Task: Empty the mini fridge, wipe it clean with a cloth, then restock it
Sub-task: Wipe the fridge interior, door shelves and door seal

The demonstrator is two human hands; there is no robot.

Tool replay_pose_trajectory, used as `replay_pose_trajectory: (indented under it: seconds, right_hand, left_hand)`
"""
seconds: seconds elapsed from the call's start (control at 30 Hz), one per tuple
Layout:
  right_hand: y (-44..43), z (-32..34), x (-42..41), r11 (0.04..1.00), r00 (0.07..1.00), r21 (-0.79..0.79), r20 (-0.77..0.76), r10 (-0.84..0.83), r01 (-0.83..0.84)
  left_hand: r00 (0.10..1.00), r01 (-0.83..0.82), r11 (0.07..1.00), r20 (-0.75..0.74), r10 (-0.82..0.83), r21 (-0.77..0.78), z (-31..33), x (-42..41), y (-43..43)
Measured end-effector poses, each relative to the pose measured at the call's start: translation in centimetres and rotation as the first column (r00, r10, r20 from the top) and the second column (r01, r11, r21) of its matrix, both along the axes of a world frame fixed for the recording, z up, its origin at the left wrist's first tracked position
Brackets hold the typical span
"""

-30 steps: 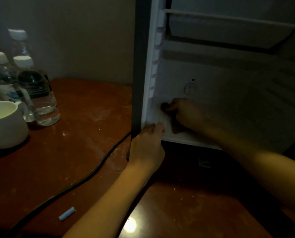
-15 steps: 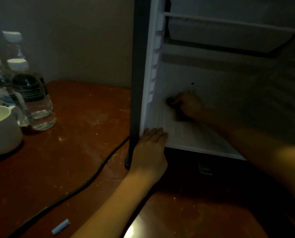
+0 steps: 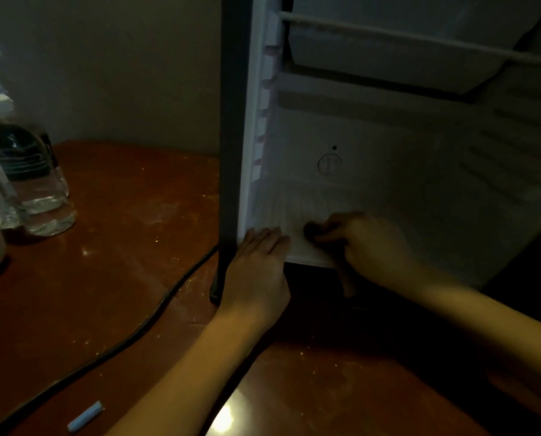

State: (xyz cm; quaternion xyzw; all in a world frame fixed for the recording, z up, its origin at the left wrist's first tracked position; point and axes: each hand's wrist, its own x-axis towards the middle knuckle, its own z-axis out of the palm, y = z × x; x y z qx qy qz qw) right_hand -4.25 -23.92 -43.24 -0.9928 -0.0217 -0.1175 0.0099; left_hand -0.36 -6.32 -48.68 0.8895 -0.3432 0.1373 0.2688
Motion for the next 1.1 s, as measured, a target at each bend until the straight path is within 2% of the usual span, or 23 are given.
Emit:
replay_pose_trajectory:
  seconds: [0.07,0.17,0.27,0.33,0.43,0.57,0.77,0.83,0.9,0.97,1.03,1.1]
  right_hand:
    - [-2.0,-0.1,4.2,0.997,0.998,-0.047,0.007,-0.068,0.068]
    - [-3.6,-0.4,8.8,0.985,0.988,-0.068,0.007,-0.156,0.156]
    - [-3.0,-0.6,8.0,0.971,0.974,-0.098,0.082,-0.211,0.219]
    - [-1.5,-0.9,4.5,0.978,0.982,-0.121,0.107,-0.155,0.168]
    - [1.4,-0.8,-1.7,0.987,1.000,-0.162,0.025,0.018,-0.013]
    - [1.4,-0.5,-2.1,0.998,0.999,-0.026,0.008,0.050,-0.050]
    - [-3.2,-0.8,9.9,0.996,0.997,0.043,0.009,-0.076,0.076]
    - [-3.2,-0.9,11.1,0.991,0.993,0.070,0.015,-0.115,0.113]
    - [-2.2,-1.1,9.1,0.994,0.995,0.069,0.051,-0.084,0.081]
    - [-0.8,-1.5,4.9,0.996,0.996,0.084,0.083,0.021,-0.028]
    - [0.3,-1.8,0.1,0.987,0.979,0.030,0.135,0.154,-0.159]
    - [-0.1,-2.1,-3.1,0.984,0.975,-0.021,0.133,0.176,-0.175]
  left_hand:
    - [1.000,0.007,1.000,-0.024,-0.007,-0.001,-0.2,0.1,0.1]
    - [1.000,0.008,0.999,0.025,-0.007,-0.032,-0.5,0.1,0.0]
    - [0.997,-0.027,0.999,0.066,0.029,-0.023,0.1,0.0,0.1]
    - [1.000,0.005,1.000,-0.016,-0.005,-0.027,-0.1,0.1,0.2]
    - [1.000,-0.013,1.000,-0.001,0.013,0.004,-0.2,0.0,0.0]
    - [1.000,-0.022,1.000,-0.001,0.022,-0.020,-0.3,0.0,-0.1]
    - [1.000,0.001,0.997,0.001,-0.001,-0.073,-0.3,0.0,0.2]
    - [1.000,-0.008,0.997,-0.009,0.007,-0.074,-0.1,-0.1,0.2]
    - [1.000,0.003,0.998,-0.026,-0.005,-0.070,-0.3,0.0,0.3]
    - [1.000,-0.017,0.997,-0.023,0.015,-0.070,-0.3,0.0,0.3]
    - [1.000,-0.013,0.999,-0.017,0.013,-0.037,-0.1,-0.1,0.2]
    - [1.000,0.005,1.000,-0.009,-0.005,0.001,-0.3,-0.1,0.2]
